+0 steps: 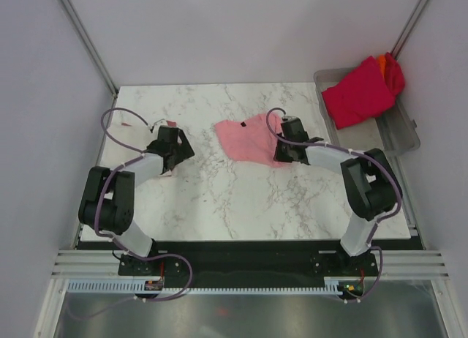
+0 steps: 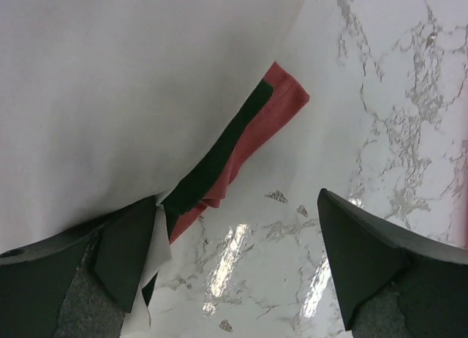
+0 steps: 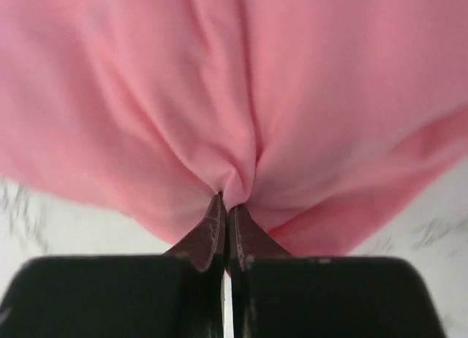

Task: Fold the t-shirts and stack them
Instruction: Flatten the tshirt out

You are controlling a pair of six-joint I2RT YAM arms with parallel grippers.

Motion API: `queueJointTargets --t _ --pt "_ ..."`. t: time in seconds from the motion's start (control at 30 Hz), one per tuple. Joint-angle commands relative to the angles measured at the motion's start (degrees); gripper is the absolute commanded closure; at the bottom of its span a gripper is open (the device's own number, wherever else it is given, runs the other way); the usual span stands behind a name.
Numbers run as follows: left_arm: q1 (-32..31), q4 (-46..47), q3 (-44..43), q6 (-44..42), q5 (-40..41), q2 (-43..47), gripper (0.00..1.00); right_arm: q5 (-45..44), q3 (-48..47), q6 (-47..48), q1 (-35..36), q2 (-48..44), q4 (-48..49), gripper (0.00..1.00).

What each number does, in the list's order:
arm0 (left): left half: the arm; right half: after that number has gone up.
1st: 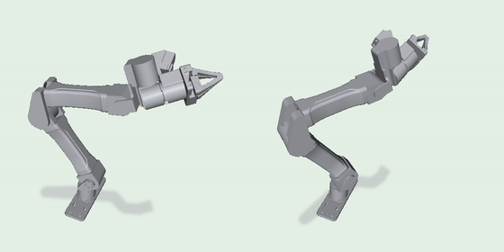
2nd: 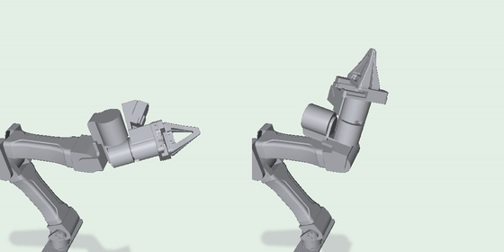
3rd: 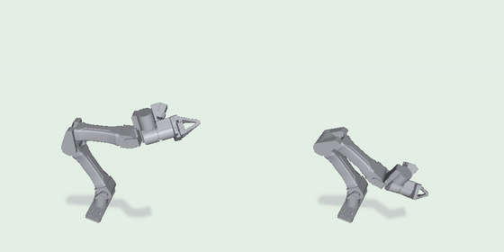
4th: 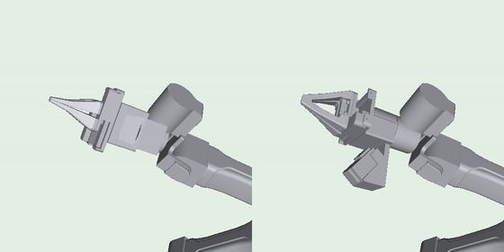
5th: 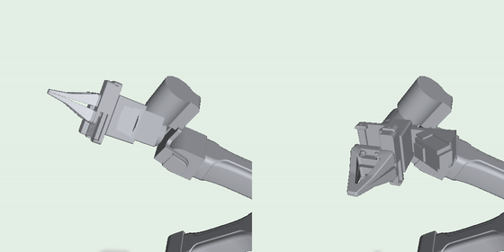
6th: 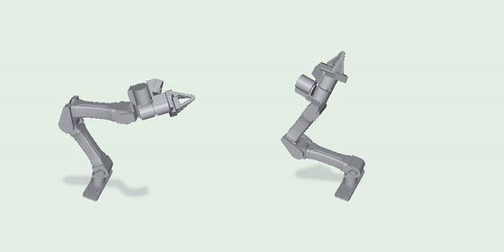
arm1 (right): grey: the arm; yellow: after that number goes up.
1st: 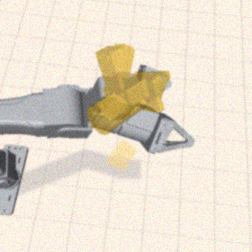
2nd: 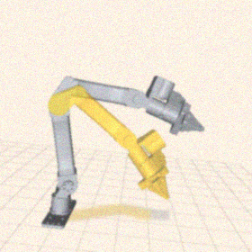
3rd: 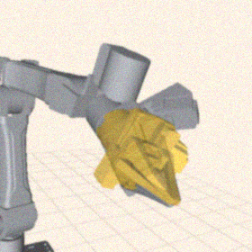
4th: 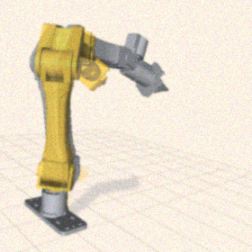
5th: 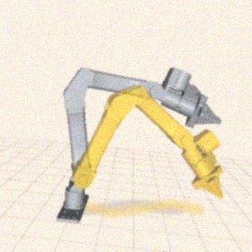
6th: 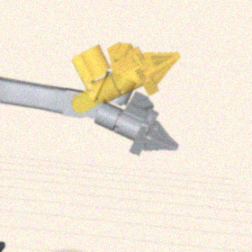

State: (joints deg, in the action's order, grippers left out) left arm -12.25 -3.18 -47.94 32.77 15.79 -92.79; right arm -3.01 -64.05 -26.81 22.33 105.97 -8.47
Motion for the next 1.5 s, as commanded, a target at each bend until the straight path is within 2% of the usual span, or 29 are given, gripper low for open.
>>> queueJointTargets --t 0.0,0.07,0.1,0.13,0.17,0.2,0.27,0.33,0.43,0.53,0.6,0.7,0.8,0.87,0.97,1.0,1.03,1.1,1.2,1.23,1.3,1.33,1.47 --pt "5.6 0.1 -1.5 4.4 -3.2 -2.1 0.0 9.5 7.8 0.1 4.8 -10.6 1.4 1.0" --pt "9.5 2.4 0.0 7.5 -9.7 -2.7 0.0 12.6 12.7 1.2 6.6 -17.7 0.5 0.98" --pt "12.1 4.5 1.0 8.4 -12.0 -2.6 0.01 14.0 14.1 2.0 7.7 -20.0 0.1 0.87" --pt "12.1 7.5 2.6 9.0 -14.7 -2.2 0.01 15.3 16.5 4.5 7.6 -24.2 -0.5 0.73" --pt "13.6 8.4 3.1 9.4 -15.5 -1.9 0.01 15.6 17.3 5.4 7.6 -26.4 -1.2 0.48" --pt "13.3 9.3 3.6 9.3 -17.3 -1.5 0.01 12.0 17.8 6.1 7.6 -28.3 -2.2 0.39" --pt "13.0 12.0 6.1 9.8 -21.7 0.4 0.01 6.0 18.8 6.3 7.0 -35.2 -3.5 0.26" --pt "10.9 13.9 7.7 10.3 -25.3 2.5 0.02 5.3 18.5 5.5 5.9 -36.4 -3.5 0.25" --pt "7.5 14.6 9.5 10.2 -25.9 8.1 0.01 3.5 16.6 3.3 3.2 -35.4 -4.0 0.26" --pt "2.7 11.0 9.8 8.9 -23.4 14.2 0.01 0.6 15.4 0.5 0.0 -32.4 -4.6 0.29" --pt "-2.1 8.9 9.5 7.7 -20.1 17.8 0.01 -0.1 15.5 -1.2 -2.4 -31.0 -3.8 0.34" --pt "-8.8 8.5 7.8 6.5 -18.6 18.4 0.03 -2.4 17.6 -3.3 -4.0 -29.5 -0.7 0.44" --pt "-14.8 7.0 2.4 4.8 -17.2 14.6 0.06 -4.5 21.0 -4.5 -4.7 -30.5 3.1 0.48" --pt "-17.4 5.5 -3.9 3.4 -17.4 8.1 0.08 -4.6 23.3 -5.1 -5.1 -31.3 5.5 0.5" --pt "-22.0 0.4 -15.0 0.4 -17.6 -2.6 0.1 -2.4 24.1 -4.7 -5.0 -29.9 6.6 0.49" --pt "-23.9 -3.4 -21.3 -0.4 -17.5 -5.4 0.1 -1.8 24.1 -4.7 -4.9 -28.2 6.5 0.48" --pt "-24.7 -5.0 -24.5 -2.2 -17.4 -11.0 0.1 -1.4 24.1 -4.7 -5.0 -27.5 6.4 0.44" --pt "-26.9 -8.4 -33.4 -3.7 -17.1 -16.3 0.1 -0.6 24.4 -4.8 -5.0 -25.4 6.6 0.43" --pt "-28.4 -14.1 -43.3 -5.8 -17.1 -25.0 0.1 1.6 27.1 -5.0 -5.0 -25.4 8.9 0.63" --pt "-28.8 -16.9 -45.5 -6.5 -17.6 -26.7 0.1 2.1 27.7 -5.0 -5.0 -25.7 9.9 0.75" --pt "-29.5 -19.7 -51.1 -6.7 -18.1 -31.6 0.12 2.8 28.9 -5.2 -5.0 -26.9 10.1 0.83" --pt "-29.8 -20.5 -52.4 -6.9 -18.2 -32.8 0.13 4.8 29.2 -5.1 -5.0 -27.2 10.1 0.9" --pt "-30.9 -24.8 -57.4 -7.0 -17.8 -35.7 0.19 8.5 30.7 -5.0 -4.9 -29.9 10.2 0.99"
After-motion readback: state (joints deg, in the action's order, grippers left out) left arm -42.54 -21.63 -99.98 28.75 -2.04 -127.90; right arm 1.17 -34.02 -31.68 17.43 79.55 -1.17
